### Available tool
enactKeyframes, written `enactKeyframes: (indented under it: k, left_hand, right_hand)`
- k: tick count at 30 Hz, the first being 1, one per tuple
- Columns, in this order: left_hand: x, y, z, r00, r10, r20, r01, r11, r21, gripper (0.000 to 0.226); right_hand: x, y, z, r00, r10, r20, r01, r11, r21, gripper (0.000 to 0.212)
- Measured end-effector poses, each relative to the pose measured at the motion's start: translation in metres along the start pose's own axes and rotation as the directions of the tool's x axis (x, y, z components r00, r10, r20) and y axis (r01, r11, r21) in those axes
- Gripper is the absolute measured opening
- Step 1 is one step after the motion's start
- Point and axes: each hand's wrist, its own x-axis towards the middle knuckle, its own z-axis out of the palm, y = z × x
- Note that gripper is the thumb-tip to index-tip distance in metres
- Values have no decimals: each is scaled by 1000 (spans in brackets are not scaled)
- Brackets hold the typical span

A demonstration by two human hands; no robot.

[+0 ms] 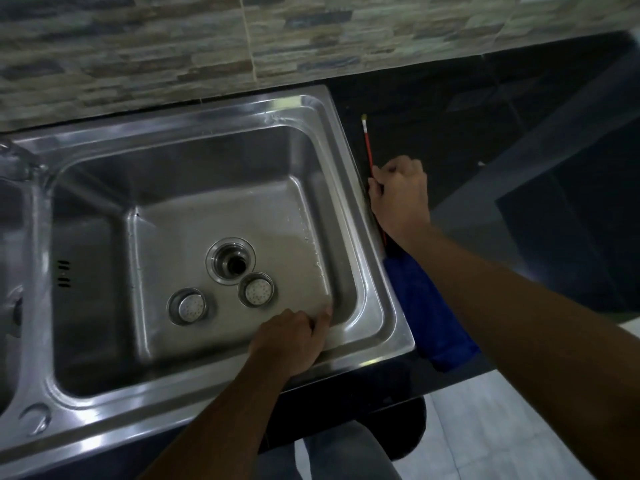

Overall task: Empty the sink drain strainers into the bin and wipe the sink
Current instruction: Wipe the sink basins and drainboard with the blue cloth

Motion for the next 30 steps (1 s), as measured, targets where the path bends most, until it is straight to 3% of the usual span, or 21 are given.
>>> enactKeyframes:
  k: [7, 12, 14, 18, 22, 27, 30]
  left_hand:
    - [1, -2, -3, 995, 36, 97, -41, 998, 49, 97]
    - [-1, 3, -4, 1000, 25, -2, -25, 999, 26, 74]
    - [-5, 6, -8, 987, 69, -145, -63, 997, 46, 58]
    - [-7, 24, -24, 855, 305, -420, -303, 950, 74, 41]
    - [-3, 62, -49, 709, 480, -517, -507, 856, 101, 43]
    - [12, 98, -60, 670, 681, -296, -654, 730, 198, 81]
    - [24, 108, -61, 666, 740, -91, -691, 658, 299, 77]
  right_hand:
    - [13, -5, 1, 997, 14, 78, -17, 999, 36, 32]
    - [-6, -2, -11, 997, 63, 36, -68, 985, 159, 32]
    - [-29, 1, -22, 993, 116, -11, -110, 961, 254, 34]
    - [-96, 4, -43, 982, 163, -99, -122, 938, 325, 37]
    - [-166, 0, -47, 975, 219, -26, -206, 948, 243, 50]
    - [-220, 9, -36, 972, 190, 139, -192, 981, -2, 80]
    - [-221, 19, -35, 961, 202, 191, -195, 979, -57, 90]
